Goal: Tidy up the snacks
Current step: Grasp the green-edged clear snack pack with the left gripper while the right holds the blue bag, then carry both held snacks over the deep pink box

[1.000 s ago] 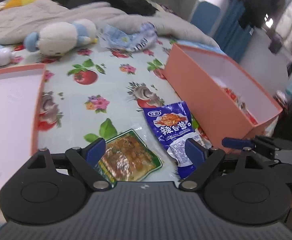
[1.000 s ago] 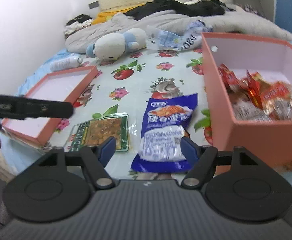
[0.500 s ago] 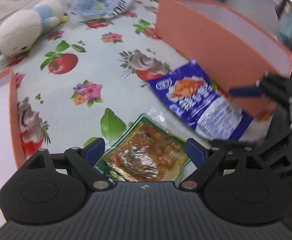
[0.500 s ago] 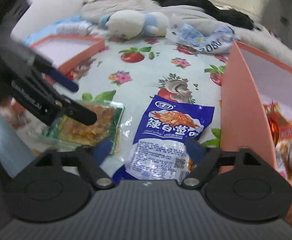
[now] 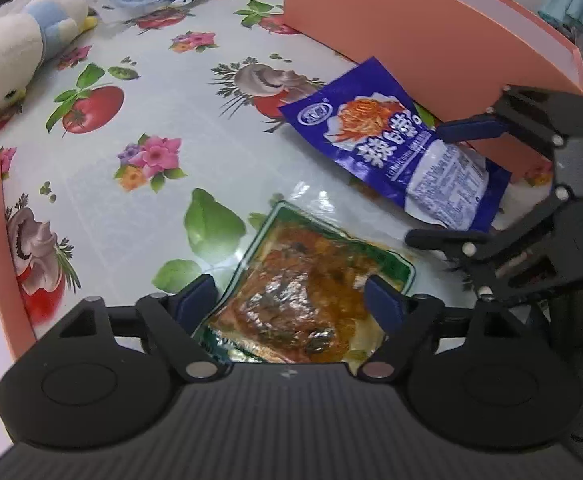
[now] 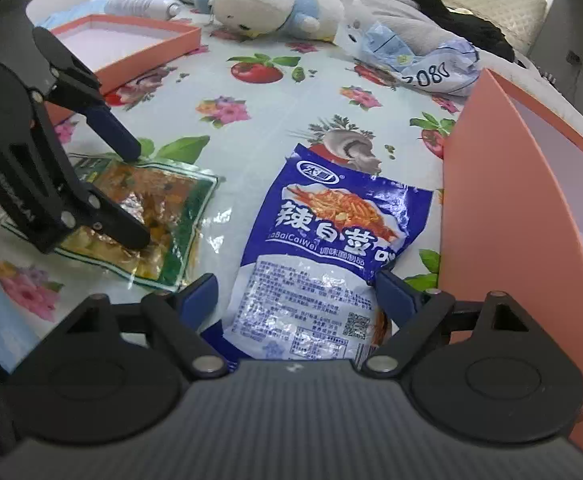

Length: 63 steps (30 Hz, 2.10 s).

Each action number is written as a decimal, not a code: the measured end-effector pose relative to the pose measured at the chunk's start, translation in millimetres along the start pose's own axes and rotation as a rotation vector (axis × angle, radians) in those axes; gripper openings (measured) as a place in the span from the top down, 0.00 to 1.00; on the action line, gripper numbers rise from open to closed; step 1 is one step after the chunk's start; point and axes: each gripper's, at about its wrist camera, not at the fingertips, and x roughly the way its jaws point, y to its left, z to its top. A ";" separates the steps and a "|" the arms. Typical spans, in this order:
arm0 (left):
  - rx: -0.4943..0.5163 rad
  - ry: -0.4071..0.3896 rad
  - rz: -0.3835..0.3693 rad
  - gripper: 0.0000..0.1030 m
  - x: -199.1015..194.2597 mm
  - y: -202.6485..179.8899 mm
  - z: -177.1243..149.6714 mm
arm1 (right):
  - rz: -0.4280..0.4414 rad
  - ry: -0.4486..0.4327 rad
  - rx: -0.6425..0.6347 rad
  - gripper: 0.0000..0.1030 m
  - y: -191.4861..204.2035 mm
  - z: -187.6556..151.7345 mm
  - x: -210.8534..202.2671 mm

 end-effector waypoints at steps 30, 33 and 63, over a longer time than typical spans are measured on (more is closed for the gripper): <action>-0.581 -0.269 0.139 0.56 -73.7 -17.5 -35.5 | 0.121 -0.150 0.211 0.51 -23.3 7.4 -79.1; -0.639 -0.314 0.144 0.57 -88.5 -22.1 -35.9 | 0.116 -0.185 0.226 0.51 -28.3 6.3 -96.6; -0.615 -0.511 0.039 0.61 -152.8 -148.1 61.2 | -0.061 -0.302 0.364 0.51 -119.3 -30.9 -210.3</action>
